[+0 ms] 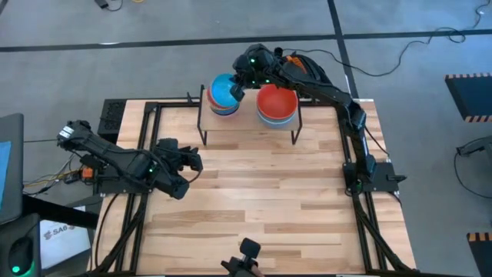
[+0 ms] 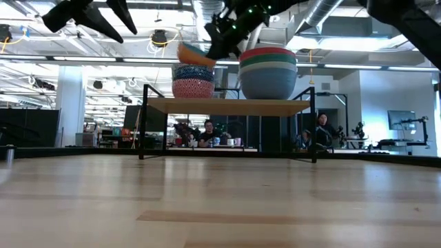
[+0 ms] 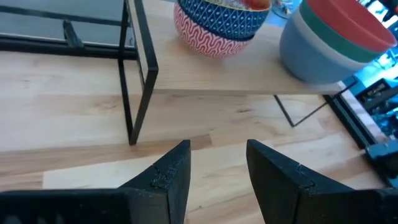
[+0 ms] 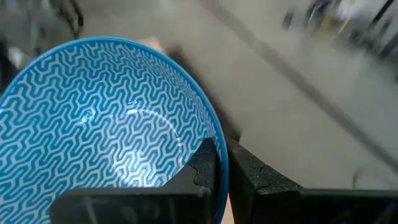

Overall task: Place and stack bowls onto a shelf
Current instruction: Stack the patterned light blue bowl on top of the patterned red bowl on the shelf

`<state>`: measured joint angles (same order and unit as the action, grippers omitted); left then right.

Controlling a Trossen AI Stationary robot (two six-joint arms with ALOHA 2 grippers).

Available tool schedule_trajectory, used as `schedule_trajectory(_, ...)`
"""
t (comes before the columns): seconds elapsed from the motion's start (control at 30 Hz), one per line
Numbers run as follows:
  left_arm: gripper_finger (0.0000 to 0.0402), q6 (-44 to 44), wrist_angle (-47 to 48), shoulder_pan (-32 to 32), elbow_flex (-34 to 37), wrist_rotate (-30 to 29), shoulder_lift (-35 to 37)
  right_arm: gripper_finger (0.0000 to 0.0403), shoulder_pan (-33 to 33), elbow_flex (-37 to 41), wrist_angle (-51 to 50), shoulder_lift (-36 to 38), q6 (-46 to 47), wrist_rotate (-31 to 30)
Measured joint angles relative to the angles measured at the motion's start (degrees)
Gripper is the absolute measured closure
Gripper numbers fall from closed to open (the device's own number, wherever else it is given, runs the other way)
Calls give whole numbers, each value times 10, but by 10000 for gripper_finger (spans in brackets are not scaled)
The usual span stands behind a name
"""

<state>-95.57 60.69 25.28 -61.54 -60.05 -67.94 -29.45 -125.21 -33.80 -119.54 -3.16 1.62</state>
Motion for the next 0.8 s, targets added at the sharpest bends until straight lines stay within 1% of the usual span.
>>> schedule_trajectory(0.07,262,7,-14,-4,0,0,-4,360,-3,2,-20,-1,-3,12)
schedule_trajectory(0.13,262,13,-18,-4,0,3,-6,358,1,0,5,-9,-2,12)
schedule_trajectory(0.33,262,7,-18,-4,0,3,-7,340,-2,1,-9,-9,-15,21)
schedule_trajectory(0.43,262,4,-20,-4,0,4,-8,337,-2,1,-21,-9,-19,22)
schedule_trajectory(0.6,262,-1,-24,-4,0,4,-8,332,-3,1,-24,-9,-6,39)
schedule_trajectory(0.7,262,-2,-24,-4,0,-2,-8,318,-4,1,-19,-9,1,49)
schedule_trajectory(0.8,262,-2,-24,-4,0,-2,-8,290,-3,1,-19,-9,2,56)
